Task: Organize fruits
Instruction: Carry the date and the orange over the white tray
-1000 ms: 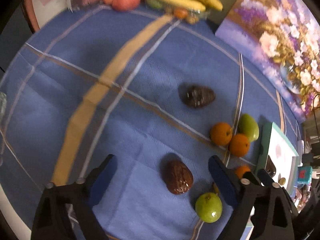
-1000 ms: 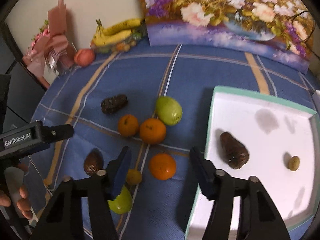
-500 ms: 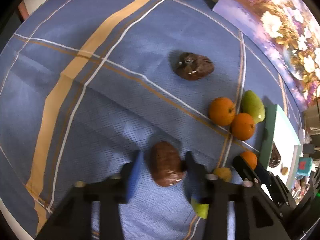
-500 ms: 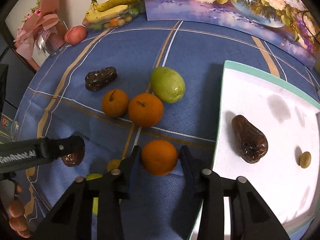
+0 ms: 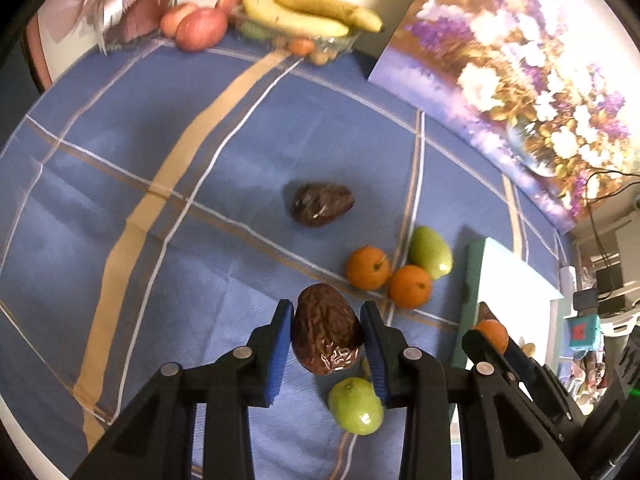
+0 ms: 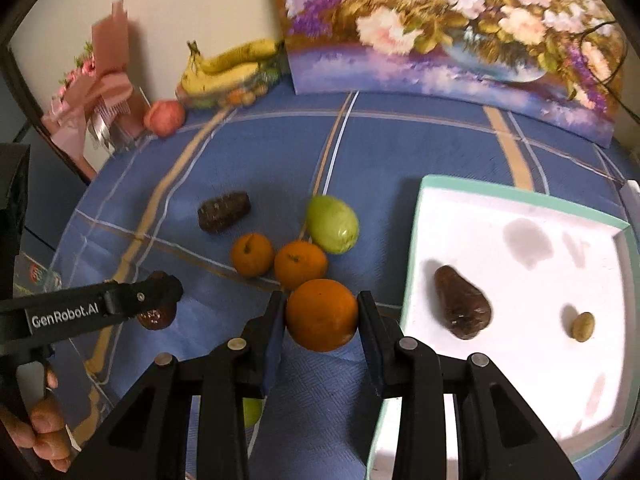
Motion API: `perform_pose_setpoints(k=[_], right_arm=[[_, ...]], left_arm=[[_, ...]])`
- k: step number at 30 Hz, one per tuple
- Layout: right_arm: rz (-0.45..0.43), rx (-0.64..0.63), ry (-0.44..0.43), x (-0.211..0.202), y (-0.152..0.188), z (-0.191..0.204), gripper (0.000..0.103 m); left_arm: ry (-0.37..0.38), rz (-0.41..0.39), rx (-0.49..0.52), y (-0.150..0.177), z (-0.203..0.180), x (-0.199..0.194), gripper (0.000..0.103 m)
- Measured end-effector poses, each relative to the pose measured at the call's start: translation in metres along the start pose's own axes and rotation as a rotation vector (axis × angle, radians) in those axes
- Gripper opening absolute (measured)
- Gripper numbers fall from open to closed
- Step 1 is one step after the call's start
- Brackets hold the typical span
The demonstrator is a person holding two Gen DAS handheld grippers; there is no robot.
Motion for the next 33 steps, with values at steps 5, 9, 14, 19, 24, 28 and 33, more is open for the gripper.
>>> perform_pose_setpoints(k=[5,9,14,19,24,28,33], right_arm=[[-0.019,0.014,0.014,-0.014,0.0,-0.004,0.037],[-0.017,0.041,0.018,-0.02,0.003,-0.013,0.037],[-0.005,0.074,0.029,-0.022,0.009,-0.033,0.037],[0.007,0.127,0.057,-0.025,0.014,-0.066,0.037],[0.015,0.191,0.096,-0.031,0.018,-0.105,0.037],[0.015,0.243,0.126,-0.039,0.02,-0.138,0.037],[0.01,0.297,0.177,-0.052,0.024,-0.177,0.037]], left_arm=[[0.012,-0.014,0.024,-0.004,-0.014,-0.006,0.037],[0.012,-0.018,0.052,0.0,-0.028,-0.007,0.037],[0.018,-0.006,0.092,0.007,-0.049,-0.003,0.037],[0.03,0.014,0.14,0.018,-0.075,0.004,0.037],[0.042,0.036,0.201,0.034,-0.104,0.011,0.037],[0.055,0.056,0.254,0.047,-0.128,0.017,0.037],[0.059,0.071,0.325,0.063,-0.154,0.022,0.037]])
Point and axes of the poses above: each gripper's, at about its wrist camera, not at the fingertips, and x roughly the way its jaws point, z to its left, y to its underside, the point moved 10 cm from there along x, roughly the way its jaws point, and after that the axes turned 2 degrees about y, right-handed, at the moved point
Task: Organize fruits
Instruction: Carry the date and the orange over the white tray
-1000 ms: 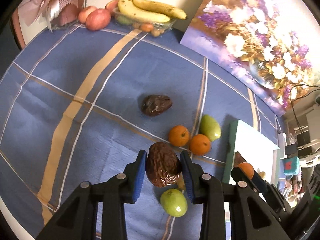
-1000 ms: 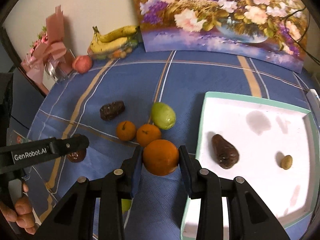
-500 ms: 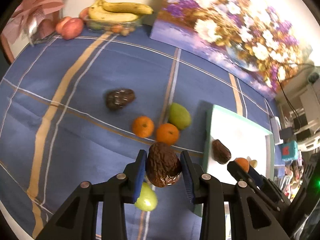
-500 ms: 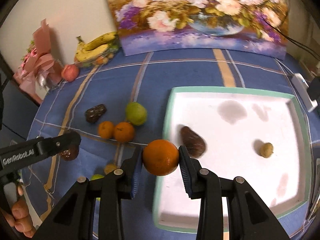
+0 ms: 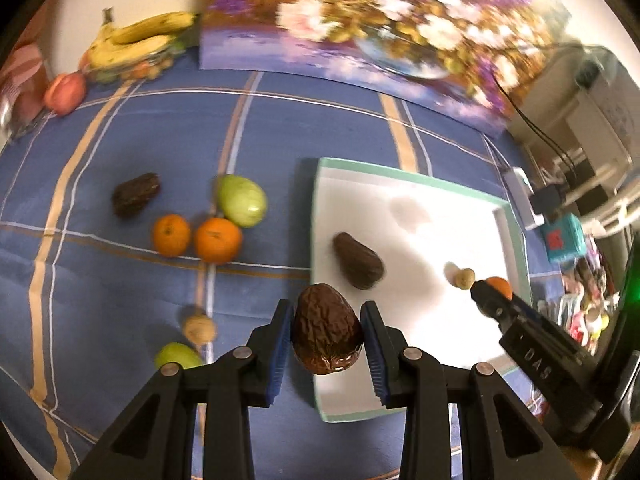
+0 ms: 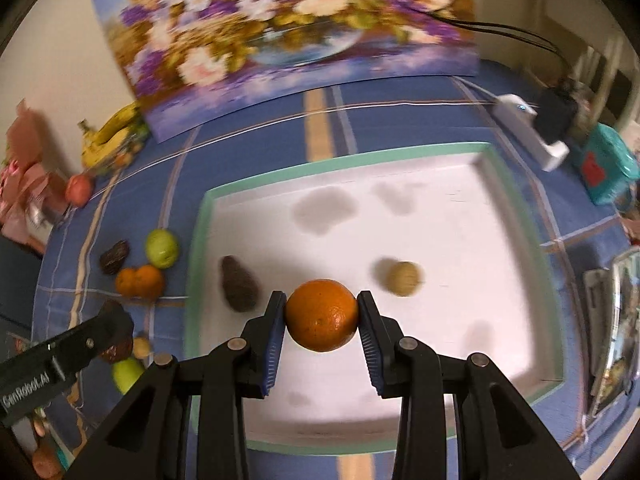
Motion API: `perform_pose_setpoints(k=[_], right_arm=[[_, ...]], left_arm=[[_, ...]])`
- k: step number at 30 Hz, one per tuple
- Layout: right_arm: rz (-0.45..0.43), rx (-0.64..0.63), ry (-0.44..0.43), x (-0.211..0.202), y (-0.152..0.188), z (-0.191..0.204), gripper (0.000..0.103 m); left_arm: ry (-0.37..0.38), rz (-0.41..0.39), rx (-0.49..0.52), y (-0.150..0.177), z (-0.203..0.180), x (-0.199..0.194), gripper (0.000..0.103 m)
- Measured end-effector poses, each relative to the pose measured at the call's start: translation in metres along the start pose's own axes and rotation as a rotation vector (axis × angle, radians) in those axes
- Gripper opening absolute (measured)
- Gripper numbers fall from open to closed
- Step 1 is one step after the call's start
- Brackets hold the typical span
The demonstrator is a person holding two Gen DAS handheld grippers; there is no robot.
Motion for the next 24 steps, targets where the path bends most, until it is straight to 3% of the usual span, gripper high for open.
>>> perform_pose_setpoints(k=[11,24], right_arm=[[-0.033,0.058,0.039,-0.017,-0.007,-0.049,0.037],[-0.002,0.05,0.047,-0.008,0.0,-0.053,0.037]], left_arm=[[0.0,0.031,0.085,0.012,-0.033,0.011,0.037],[-0.04,0.092,0.118,0.026,-0.038,0.038,0.037]])
Point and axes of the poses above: each gripper's, at about its wrist camera, not at the fingertips, and x roughly the way its jaws point, z to its left, y to its underside, the point moved 10 cm from there along x, roughly the way its jaws point, and after that the axes turned 2 degrees about y, right-handed, at the moved point
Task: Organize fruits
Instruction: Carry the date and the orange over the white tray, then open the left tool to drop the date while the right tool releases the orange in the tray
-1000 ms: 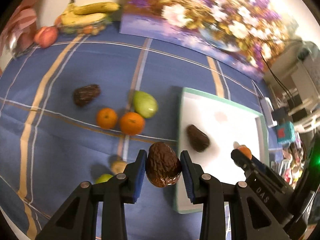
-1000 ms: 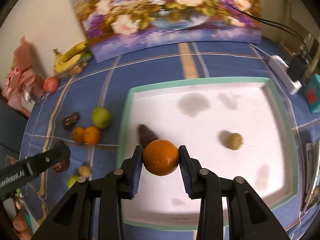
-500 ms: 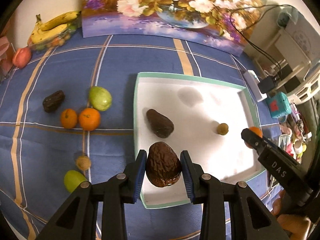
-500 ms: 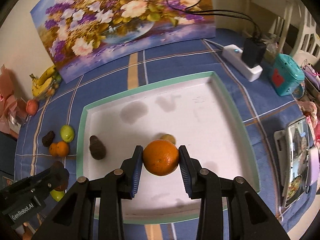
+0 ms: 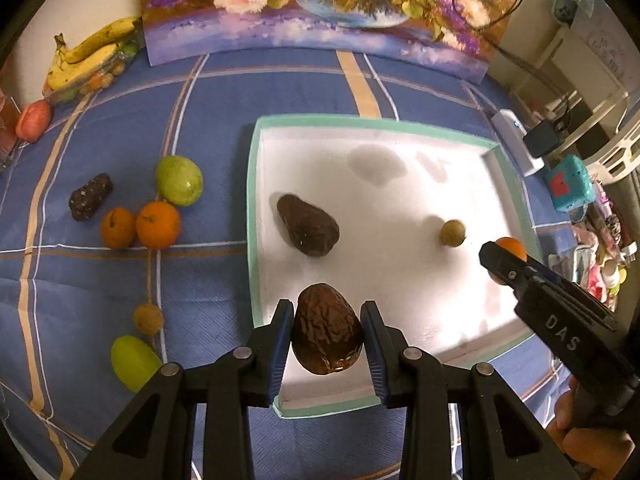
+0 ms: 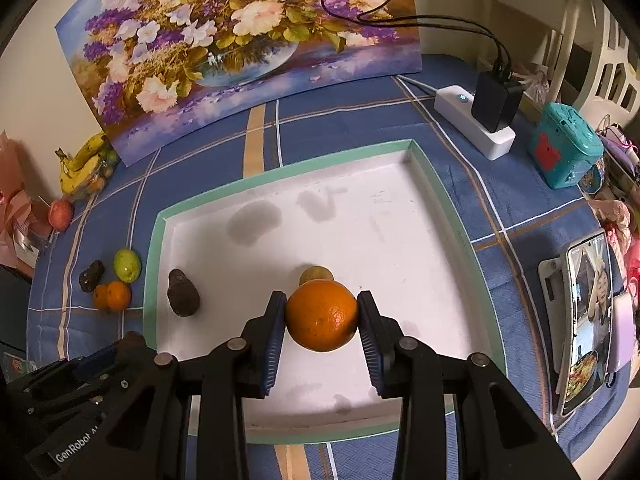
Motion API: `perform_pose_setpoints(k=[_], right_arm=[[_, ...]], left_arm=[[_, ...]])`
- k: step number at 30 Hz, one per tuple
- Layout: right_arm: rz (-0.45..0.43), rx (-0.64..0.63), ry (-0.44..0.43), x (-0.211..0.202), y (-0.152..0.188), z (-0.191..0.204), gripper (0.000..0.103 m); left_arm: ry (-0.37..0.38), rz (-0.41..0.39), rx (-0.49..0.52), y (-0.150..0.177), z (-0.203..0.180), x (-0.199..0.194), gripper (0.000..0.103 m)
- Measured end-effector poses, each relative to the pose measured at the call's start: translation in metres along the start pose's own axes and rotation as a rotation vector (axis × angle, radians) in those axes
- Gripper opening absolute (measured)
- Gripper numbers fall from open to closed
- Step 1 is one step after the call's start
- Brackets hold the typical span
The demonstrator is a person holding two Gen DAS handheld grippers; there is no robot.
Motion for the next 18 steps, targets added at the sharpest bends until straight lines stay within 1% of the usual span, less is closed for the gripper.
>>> perform_pose_setpoints(k=[5,9,18], right_arm=[[0.077,-0.012,0.024,0.026,0.017,0.0,0.038],[0.12,-0.022,0.044,0.041,0.025,-0.003,0.038],[0.14,-0.028,0.05,0.048,0.031,-0.004,0.038]], left_arm=[[-0.011,0.068,0.006,0.012,-0.002,0.025,0.037],[-0.024,0.095,0.01,0.017,-0.004,0.036,0.037],[-0.035,0.111,0.0,0.02,-0.005,0.045,0.037]])
Point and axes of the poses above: each gripper's, at about its wrist camera, not at the fingertips, and x roughly the way its jaws point, z to its left, y to its underside, the point moved 10 cm from there along x, roughly the way its jaws point, and after that the axes turned 2 degrees about y, right-handed, at the moved point
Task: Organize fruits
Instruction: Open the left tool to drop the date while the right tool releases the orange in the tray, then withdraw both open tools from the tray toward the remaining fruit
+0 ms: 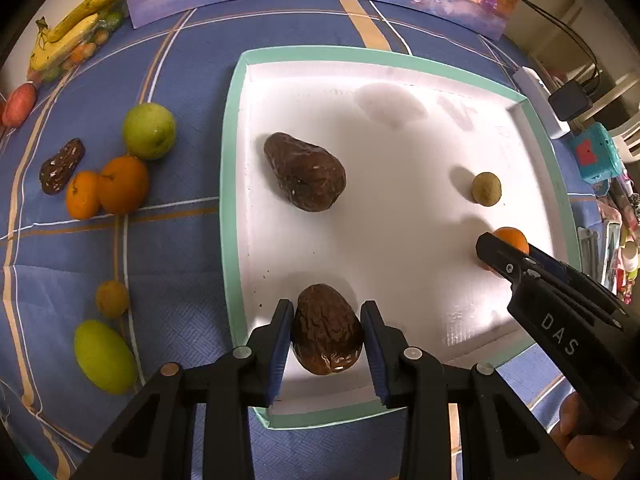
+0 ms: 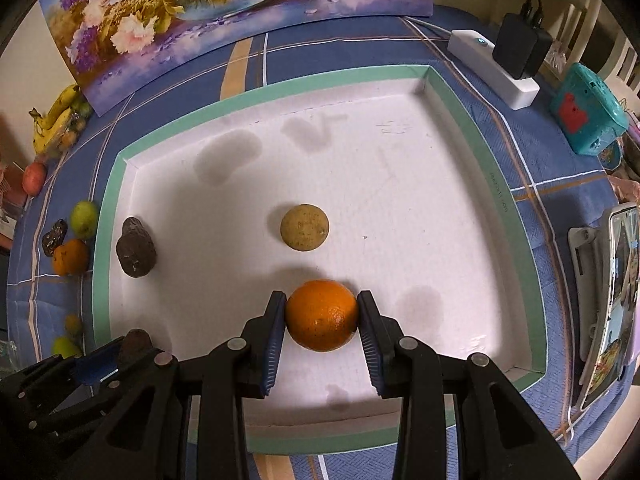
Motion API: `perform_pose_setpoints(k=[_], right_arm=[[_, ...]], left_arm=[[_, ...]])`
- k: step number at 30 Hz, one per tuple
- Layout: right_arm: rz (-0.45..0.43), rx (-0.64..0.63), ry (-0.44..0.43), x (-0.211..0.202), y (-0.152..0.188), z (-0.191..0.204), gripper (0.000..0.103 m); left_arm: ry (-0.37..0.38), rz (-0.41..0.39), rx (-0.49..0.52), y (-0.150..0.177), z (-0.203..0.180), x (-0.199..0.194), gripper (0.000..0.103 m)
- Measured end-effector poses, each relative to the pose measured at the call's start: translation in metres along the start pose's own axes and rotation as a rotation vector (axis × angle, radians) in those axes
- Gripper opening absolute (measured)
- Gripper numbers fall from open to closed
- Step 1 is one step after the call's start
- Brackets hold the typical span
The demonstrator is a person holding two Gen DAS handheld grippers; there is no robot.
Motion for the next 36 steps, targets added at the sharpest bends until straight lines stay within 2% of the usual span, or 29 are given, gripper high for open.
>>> perform_pose_setpoints(k=[3,6,8,15,17,20,22,24,26,29,31,35,36], right_arm=[[0.001,-0.001,0.004,0.0,0.001,0.0,0.038],[-0.01,-0.004,0.012,-0.003,-0.003,0.001,0.041],[-0.026,-0.005,0.018,-0.009,-0.007,0.001,0.046],[-0.098,-0.016,0.013,-0.036,-0.018,0.005,0.046],[-0.115,-0.018,0.012,-0.042,-0.022,0.007,0.047],[-0.137,-0.016,0.016,-0.05,-0.023,0.008,0.059],[-0.144,-0.017,0.017,-0.052,-0.025,0.008,0.061],[-0.146,-0.017,0.022,-0.054,-0.024,0.007,0.063],[-0.145,-0.018,0.032,-0.054,-0.024,0.006,0.072],[-0.155,-0.021,0.03,-0.055,-0.024,0.009,0.075],[-0.168,-0.026,0.022,-0.057,-0.024,0.013,0.089],[-0.191,-0.037,0.002,-0.059,-0.026,0.023,0.092],[-0.191,-0.037,0.008,-0.059,-0.026,0.024,0.096]], left_arm=[[0.002,0.01,0.001,0.001,0.0,0.0,0.038],[0.007,-0.003,0.008,-0.003,-0.001,-0.006,0.051],[0.014,-0.023,0.013,-0.006,-0.003,-0.013,0.052],[0.037,-0.098,-0.001,-0.016,0.002,-0.041,0.053],[0.039,-0.116,-0.026,-0.019,0.01,-0.048,0.056],[0.032,-0.134,-0.067,-0.021,0.024,-0.054,0.057],[0.021,-0.143,-0.096,-0.018,0.039,-0.058,0.061],[0.007,-0.15,-0.131,-0.02,0.052,-0.061,0.07],[-0.026,-0.157,-0.176,-0.023,0.067,-0.063,0.088],[-0.082,-0.181,-0.219,-0.024,0.09,-0.068,0.102],[-0.109,-0.192,-0.236,-0.025,0.103,-0.072,0.103],[-0.139,-0.214,-0.249,-0.026,0.115,-0.078,0.103],[-0.145,-0.219,-0.25,-0.027,0.117,-0.08,0.103]])
Point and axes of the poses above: each gripper's, at about its wrist camera, not at the fingertips, and x roughly the way its jaws point, z to its left, y to its underside, the point moved 10 cm from there along x, roughly the way its jaws point, and after that the axes turned 2 degrees about y, right-handed, at the moved point
